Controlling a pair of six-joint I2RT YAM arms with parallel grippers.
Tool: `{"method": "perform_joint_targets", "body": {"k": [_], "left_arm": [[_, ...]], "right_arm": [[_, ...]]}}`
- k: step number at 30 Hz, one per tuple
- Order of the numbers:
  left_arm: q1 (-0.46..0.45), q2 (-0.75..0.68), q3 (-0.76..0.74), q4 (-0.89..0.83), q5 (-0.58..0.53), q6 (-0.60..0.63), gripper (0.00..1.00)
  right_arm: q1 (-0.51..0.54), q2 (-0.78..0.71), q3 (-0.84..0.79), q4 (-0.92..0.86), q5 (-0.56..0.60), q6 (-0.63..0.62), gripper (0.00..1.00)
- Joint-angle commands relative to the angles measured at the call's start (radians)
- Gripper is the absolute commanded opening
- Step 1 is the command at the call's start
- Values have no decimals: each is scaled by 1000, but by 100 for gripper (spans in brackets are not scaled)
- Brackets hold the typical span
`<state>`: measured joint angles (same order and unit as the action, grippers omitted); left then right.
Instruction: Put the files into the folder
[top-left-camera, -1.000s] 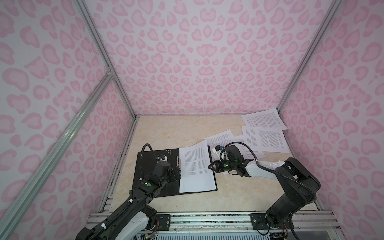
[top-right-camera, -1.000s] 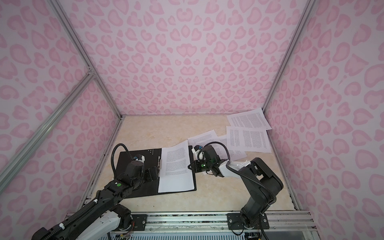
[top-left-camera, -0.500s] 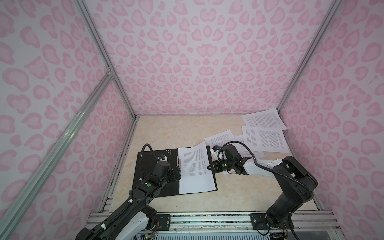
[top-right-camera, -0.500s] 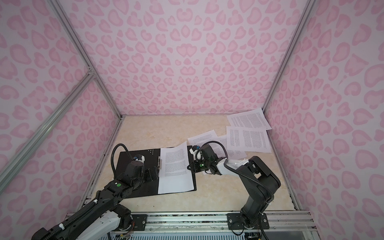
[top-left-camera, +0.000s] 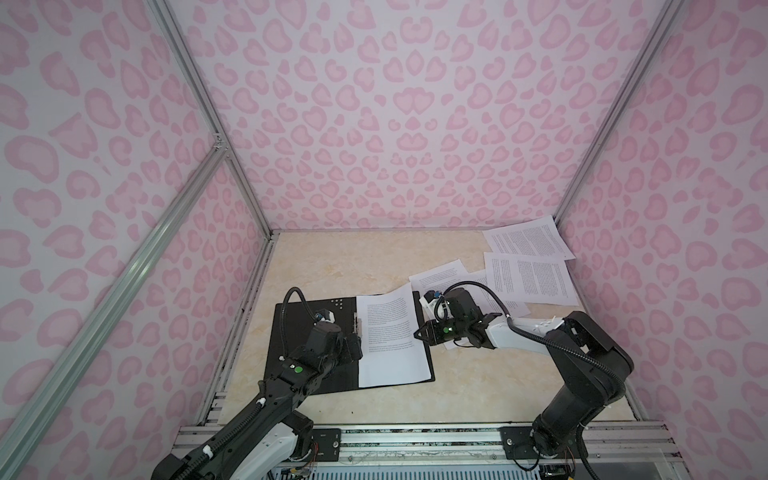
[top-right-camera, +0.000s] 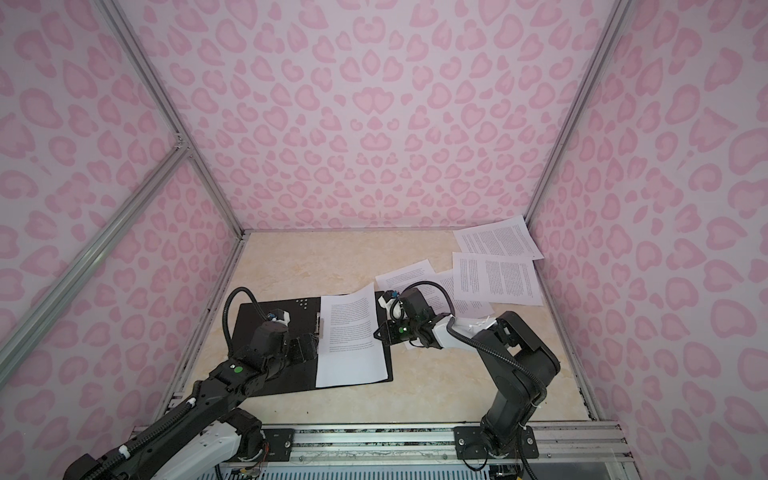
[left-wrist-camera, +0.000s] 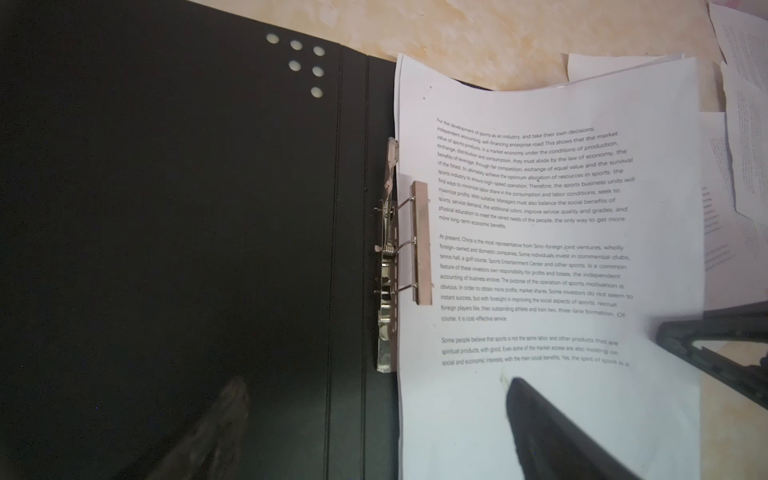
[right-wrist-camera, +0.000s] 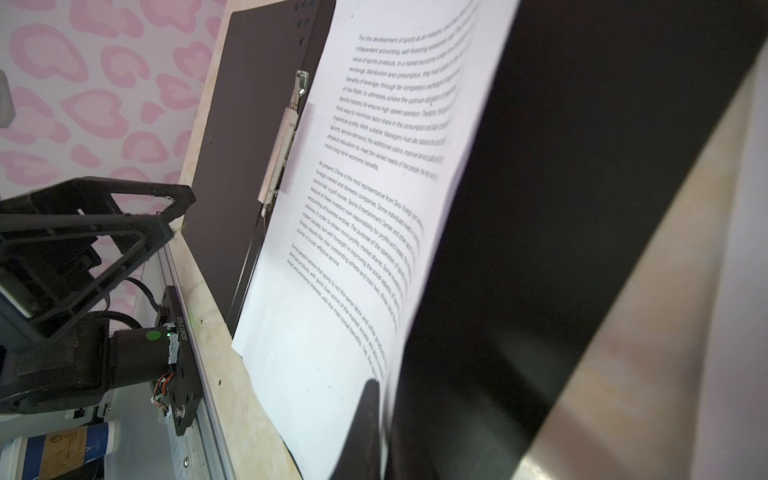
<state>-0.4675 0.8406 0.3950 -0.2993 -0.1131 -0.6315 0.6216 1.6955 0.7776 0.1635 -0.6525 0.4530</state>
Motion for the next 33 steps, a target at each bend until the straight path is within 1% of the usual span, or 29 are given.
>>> {"method": "perform_joint_targets", "body": {"k": [1,5,9,11,14,18,20,21,22,23,25,27,28,31,33], "left_arm": [[1,3,0,17,-9,6,98],[0,1,-1,17,-8,6,99],[0,-2,-1,17,-8,6,99],[1,-3,-2,17,-7,6,99],[1,-3,-2,17,-7,6,99],[0,-5,-2,14,-7,6,99],[1,-9,-2,15,-7,7,99],[0,-11,-3,15,-6,7,99],[0,-16,-3,15,-1,7,99],[1,-25,-7,18,3,9,98],[1,-47,-18,45,38,13,97],[0,-70,-34,96,109,13,97],[-1,-75,-37,118,147,7,97],[-9,-65,-38,221,297,-57,97],[-49,-36,-23,287,338,-113,97]], "right_arm": [[-3,7,1,-10,12,-3,15],[-15,-4,-13,-11,35,5,25],[-23,-15,-18,-28,61,5,37],[-28,-17,-18,-39,74,5,40],[-30,-24,-18,-54,96,-1,48],[-34,-48,-21,-86,137,-13,55],[-47,-69,-26,-101,164,-13,62],[-53,-81,-30,-108,179,-16,67],[-59,-102,-36,-118,201,-21,78],[-61,-129,-41,-134,232,-30,96],[-65,-180,-47,-171,313,-44,97],[-81,-244,-64,-210,439,-43,97],[-98,-268,-75,-215,464,-38,97],[-176,-340,-132,-193,461,-8,97],[-220,-371,-154,-199,465,7,97]]}}
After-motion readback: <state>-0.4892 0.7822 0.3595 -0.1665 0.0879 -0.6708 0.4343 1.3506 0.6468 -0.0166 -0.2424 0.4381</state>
